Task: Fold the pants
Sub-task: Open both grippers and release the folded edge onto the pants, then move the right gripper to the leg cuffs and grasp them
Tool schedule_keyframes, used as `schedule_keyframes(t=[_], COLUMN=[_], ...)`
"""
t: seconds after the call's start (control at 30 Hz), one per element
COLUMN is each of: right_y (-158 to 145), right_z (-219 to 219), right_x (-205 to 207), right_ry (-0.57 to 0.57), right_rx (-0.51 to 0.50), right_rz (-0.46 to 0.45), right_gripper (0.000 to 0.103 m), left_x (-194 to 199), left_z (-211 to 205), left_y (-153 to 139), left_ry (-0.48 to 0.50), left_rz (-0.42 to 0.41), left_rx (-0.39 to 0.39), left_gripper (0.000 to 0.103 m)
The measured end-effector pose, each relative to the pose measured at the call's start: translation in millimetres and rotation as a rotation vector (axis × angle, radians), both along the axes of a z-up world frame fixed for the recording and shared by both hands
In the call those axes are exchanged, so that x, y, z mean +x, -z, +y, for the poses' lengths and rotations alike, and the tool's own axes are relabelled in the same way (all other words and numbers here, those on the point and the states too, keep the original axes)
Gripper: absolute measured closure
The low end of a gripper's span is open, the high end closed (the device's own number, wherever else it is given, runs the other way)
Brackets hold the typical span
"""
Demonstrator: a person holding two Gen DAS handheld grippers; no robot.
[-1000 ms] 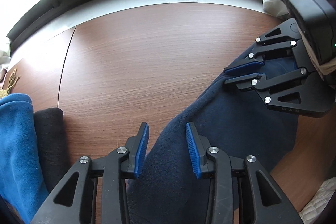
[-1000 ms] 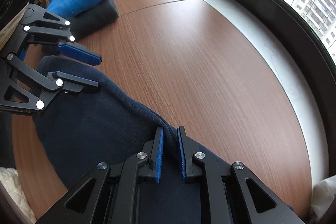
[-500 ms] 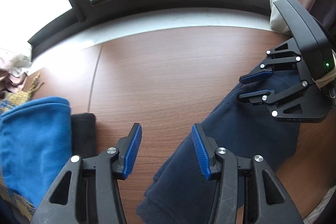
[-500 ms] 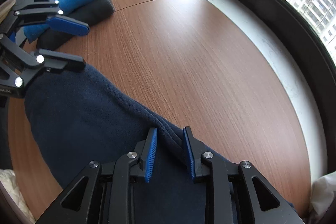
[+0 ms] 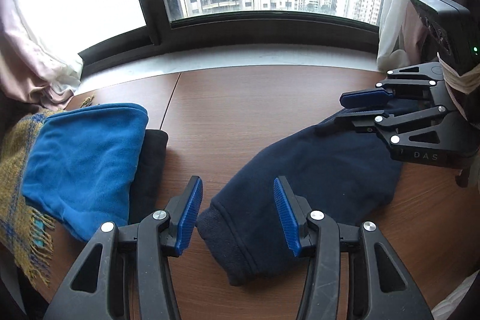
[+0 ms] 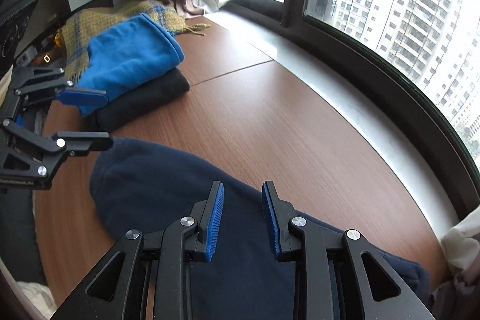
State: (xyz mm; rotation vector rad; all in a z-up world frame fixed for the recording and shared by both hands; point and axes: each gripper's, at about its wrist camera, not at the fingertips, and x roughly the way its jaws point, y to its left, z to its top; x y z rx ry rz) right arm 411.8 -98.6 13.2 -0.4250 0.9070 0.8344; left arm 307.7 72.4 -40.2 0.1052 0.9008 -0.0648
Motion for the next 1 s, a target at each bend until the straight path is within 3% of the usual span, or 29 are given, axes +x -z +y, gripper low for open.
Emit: schedule_keyframes(t=[0.17,0.37,0.4,0.43,0.47,0.6,0.77,1.0], right_y=[-29,-54,-55,-56,-56,-52,-43,-18], right_z=[-16,-58,-67,-78,-88,-130,-184,-247], right_x=[-46,-81,-84,-86,-84,-83,-75,-55], right_ry=[0.02,0.115,0.145,0.173,0.196,0.291,0.433,0.599], right_rx=[0.103,0.187,0.196,0.202,0.21,0.196,0.221,0.281], right_rz=[-0.05,-0.099,-0.106,-0.108,-0.109,-0.127,-0.119,-0.091], right_gripper=[0.075,0.075,0.073,0.065,0.059,0.059,0.059,0.059], left_x=[-28,-52,-53,-55,-55,-55,-47,-13], left_z=[-29,-72,-79,-86,-92,-117,-154,-206], left_y=[-16,-29,-29,-29,-29,-27,-19,5], left_ry=[-0.018,-0.041,-0.031,-0.016,-0.004,-0.002,0.012,0.067], left_rz=[-0.069,-0.163,-0.166,-0.167,-0.167,-0.189,-0.223,-0.178], left_rx=[-0.02,0.014,0.006,-0.007,-0.019,-0.068,-0.039,-0.034], left_gripper=[0.054,0.045,0.045,0.045,0.044,0.042,0.037,0.035])
